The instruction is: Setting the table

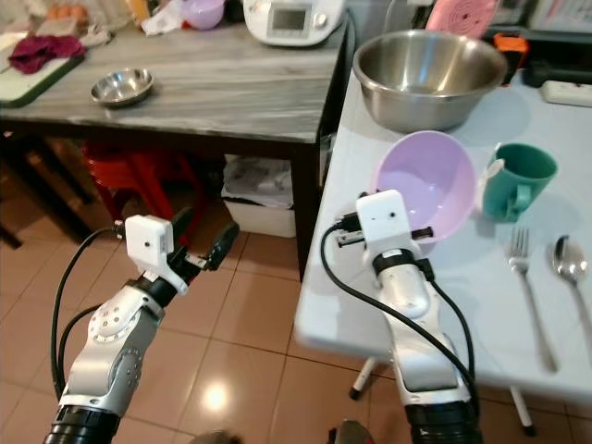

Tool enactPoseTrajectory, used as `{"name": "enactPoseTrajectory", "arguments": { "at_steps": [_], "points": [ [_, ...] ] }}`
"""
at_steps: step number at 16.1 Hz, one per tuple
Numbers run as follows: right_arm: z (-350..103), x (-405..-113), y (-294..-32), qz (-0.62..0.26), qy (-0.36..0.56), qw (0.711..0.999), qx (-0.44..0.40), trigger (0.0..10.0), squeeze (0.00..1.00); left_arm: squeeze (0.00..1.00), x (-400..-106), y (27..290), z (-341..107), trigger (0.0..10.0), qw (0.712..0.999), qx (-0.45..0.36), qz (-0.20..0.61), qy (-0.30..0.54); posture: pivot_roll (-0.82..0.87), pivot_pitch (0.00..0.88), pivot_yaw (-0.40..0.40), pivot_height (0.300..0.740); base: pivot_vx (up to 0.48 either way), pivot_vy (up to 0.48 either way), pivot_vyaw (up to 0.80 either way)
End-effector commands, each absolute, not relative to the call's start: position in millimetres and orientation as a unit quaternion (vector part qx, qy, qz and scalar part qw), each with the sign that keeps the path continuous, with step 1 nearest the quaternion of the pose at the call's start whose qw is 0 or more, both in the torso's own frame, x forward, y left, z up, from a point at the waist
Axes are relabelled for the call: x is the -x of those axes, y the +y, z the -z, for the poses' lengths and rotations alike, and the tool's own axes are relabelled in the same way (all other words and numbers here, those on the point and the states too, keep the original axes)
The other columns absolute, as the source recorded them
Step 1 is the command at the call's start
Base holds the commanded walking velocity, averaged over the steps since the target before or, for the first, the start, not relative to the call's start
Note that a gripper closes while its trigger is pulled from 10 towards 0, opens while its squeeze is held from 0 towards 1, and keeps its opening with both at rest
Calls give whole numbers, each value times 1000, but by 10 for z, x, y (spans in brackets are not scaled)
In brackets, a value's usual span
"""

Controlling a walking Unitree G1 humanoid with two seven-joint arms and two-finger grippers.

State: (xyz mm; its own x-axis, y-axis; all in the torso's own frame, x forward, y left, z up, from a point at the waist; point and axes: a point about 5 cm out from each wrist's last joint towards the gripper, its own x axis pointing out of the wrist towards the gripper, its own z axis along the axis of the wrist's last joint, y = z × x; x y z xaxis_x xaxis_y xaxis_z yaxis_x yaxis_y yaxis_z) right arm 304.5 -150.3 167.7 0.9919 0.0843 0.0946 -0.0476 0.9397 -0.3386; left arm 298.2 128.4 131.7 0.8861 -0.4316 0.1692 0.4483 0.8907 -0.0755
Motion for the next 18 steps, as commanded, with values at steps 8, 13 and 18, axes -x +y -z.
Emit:
{"name": "enactPoseTrajectory", "arguments": {
  "at_steps": [8, 13, 18],
  "points": [
    [-1684, -3055, -1378, -44, -68, 983, 164, 10000, 0, 0, -2984, 1340, -1278, 10000, 972, 53, 218, -68, -117, 114, 91, 740, 0, 454, 0],
    [-1682, -3073, -1361, -45, -71, 983, 162, 10000, 0, 0, -2981, 1279, -1305, 10000, 970, 58, 223, -73, -110, 107, 95, 740, 0, 454, 0],
    [-1663, -3090, -1336, -44, -73, 983, 161, 10000, 0, 0, -3004, 1240, -1307, 10000, 972, 57, 219, -69, -105, 98, 105, 740, 0, 412, 0]
  ]
}}
